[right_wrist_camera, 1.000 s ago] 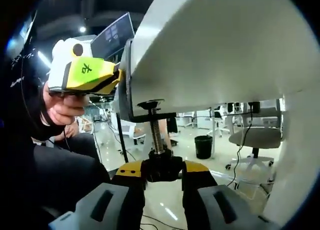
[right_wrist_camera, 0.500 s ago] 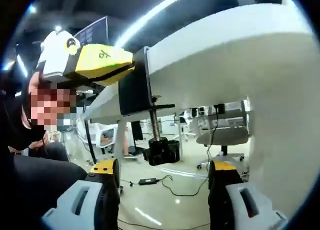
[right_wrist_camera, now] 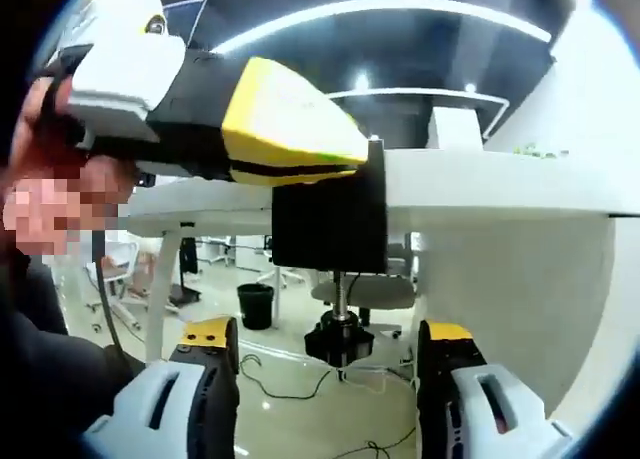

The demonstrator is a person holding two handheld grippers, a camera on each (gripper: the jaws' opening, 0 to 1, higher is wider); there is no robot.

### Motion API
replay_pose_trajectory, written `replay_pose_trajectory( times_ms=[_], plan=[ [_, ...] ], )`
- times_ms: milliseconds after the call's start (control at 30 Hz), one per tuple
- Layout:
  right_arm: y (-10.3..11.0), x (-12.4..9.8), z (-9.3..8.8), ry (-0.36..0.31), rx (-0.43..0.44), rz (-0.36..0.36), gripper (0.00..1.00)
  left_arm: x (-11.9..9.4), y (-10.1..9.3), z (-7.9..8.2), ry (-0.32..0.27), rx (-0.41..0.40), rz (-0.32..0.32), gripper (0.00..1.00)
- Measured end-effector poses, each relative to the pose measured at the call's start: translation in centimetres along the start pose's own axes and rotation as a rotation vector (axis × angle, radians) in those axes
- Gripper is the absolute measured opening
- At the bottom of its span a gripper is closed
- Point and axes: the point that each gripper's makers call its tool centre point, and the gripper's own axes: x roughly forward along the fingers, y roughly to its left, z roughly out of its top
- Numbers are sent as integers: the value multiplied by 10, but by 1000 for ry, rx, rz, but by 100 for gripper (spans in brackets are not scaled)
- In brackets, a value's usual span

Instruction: Clamp the fixed fixture on the desktop, loosen the retaining clip, secure it to the edge of the desk, and tighten the retaining clip.

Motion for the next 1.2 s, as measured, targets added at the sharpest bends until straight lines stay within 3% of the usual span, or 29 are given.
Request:
replay_pose_trajectory(
  times_ms=[67, 167, 233, 333, 400, 533, 633, 700, 1000, 1067, 1133, 1200],
  plan=[
    [6, 4, -3, 2, 52, -9, 70, 0, 0, 0, -2, -4, -3, 1],
    [4, 5, -6, 4, 47, -40, 65, 0, 0, 0, -2, -2, -9, 1],
    [4, 7, 2, -36, 164, -43, 68, 0, 0, 1, -2, -5, -12, 1],
    [-6, 9, 10, -73, 98, -79, 72, 0, 0, 1, -4, -5, -14, 1],
    [-4, 12, 7, -48, 128, -60, 69, 1, 1, 2, -6, -8, -16, 1],
    [1, 16, -1, -16, 72, -55, 82, 1, 2, 2, -9, -10, -18, 1],
    [4, 16, 0, -17, 47, -43, 69, 2, 2, 2, -8, -10, -20, 1],
    [4, 18, 0, -13, 19, -52, 73, 2, 2, 2, -9, -8, -20, 1],
    [-5, 20, -7, 20, 51, -80, 71, 3, 3, 1, -5, -3, -19, 1],
    [-5, 19, -7, 22, 52, -85, 61, 4, 4, 1, -6, -3, -18, 1],
    [-9, 16, -8, 38, 34, -109, 35, 4, 4, 1, -7, -3, -18, 1],
    [-15, 16, -10, 42, 4, -132, 30, 4, 4, 1, -8, 0, -17, 1]
  ],
)
